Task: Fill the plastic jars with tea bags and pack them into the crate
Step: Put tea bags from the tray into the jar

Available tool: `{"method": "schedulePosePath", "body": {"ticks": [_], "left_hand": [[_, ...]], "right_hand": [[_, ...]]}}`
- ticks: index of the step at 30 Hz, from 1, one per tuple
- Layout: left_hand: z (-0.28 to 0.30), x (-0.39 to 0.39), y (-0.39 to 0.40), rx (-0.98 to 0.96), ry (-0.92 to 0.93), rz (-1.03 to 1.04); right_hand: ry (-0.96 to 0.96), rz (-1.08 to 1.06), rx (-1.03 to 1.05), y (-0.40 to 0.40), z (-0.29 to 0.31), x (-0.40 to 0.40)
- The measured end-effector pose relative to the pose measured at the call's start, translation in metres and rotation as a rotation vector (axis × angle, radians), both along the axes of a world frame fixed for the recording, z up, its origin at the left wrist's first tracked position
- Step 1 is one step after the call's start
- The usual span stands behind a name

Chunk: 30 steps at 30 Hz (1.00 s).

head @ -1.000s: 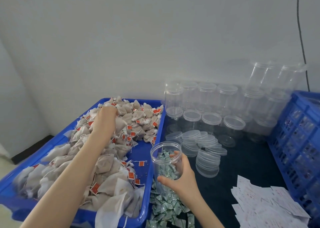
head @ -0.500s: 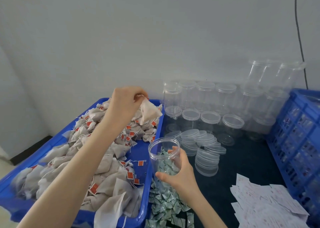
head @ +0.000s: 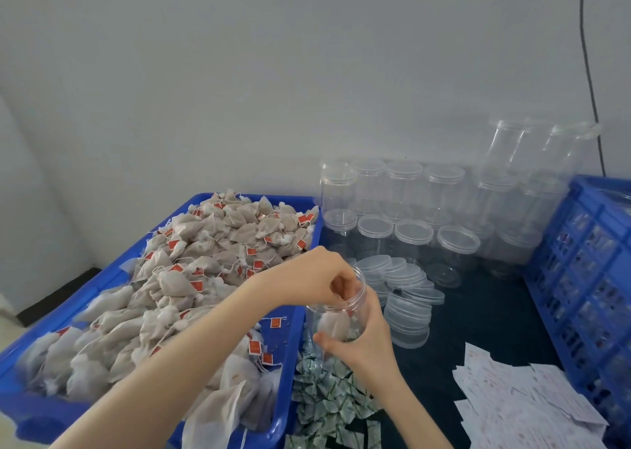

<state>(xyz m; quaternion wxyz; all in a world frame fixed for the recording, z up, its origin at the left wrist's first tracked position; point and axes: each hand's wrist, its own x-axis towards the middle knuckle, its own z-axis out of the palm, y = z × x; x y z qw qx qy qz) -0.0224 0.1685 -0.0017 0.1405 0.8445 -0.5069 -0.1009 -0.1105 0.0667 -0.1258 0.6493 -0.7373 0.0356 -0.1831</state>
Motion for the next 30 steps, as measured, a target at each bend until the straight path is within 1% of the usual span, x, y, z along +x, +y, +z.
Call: {"method": "schedulePosePath", "body": {"ticks": [5,7,9,12,13,14,15,17,19,21,23,25,30], "left_hand": [[0.003,0.005,-0.003,0.165,0.025,-0.079],[0.004,0.008,-0.001,0.165,0.028,-0.086],[0.009,0.013,0.004,0.083,0.038,-0.038],[0.017,0.037,0.02,-0.129,0.084,0.088],[0.015,0.05,0.026,-0.17,0.066,0.162],[0.01,0.064,0.032,-0.168,0.009,0.251],[0.002,0.078,0.039,-0.101,-0.087,0.351],[-0.023,0.101,0.054,0.199,-0.269,0.544],[-0.052,0.112,0.069,0.464,-0.303,0.664],[-0.072,0.116,0.082,0.583,-0.289,0.732],[-0.082,0.115,0.089,0.624,-0.339,0.755],[-0.083,0.115,0.091,0.611,-0.393,0.754],[-0.08,0.116,0.094,0.582,-0.394,0.781]], "right_hand": [[-0.016,-0.004,-0.039,0.0,0.0,0.001],[-0.017,-0.001,-0.032,0.001,0.0,0.001],[-0.023,0.001,-0.016,0.001,-0.001,0.001],[-0.014,-0.005,0.012,-0.002,-0.003,0.001],[-0.008,-0.005,0.013,-0.003,-0.004,0.001],[-0.005,-0.005,0.009,-0.003,-0.005,0.001],[-0.002,-0.009,0.005,-0.004,-0.005,0.001],[0.007,-0.019,-0.004,-0.005,-0.006,0.0],[0.014,-0.027,-0.017,-0.005,-0.005,0.0],[0.017,-0.023,-0.032,-0.005,-0.006,0.001],[0.016,-0.017,-0.038,-0.005,-0.007,0.001],[0.011,-0.016,-0.034,-0.005,-0.008,0.001],[0.007,-0.023,-0.03,-0.005,-0.009,-0.002]]}}
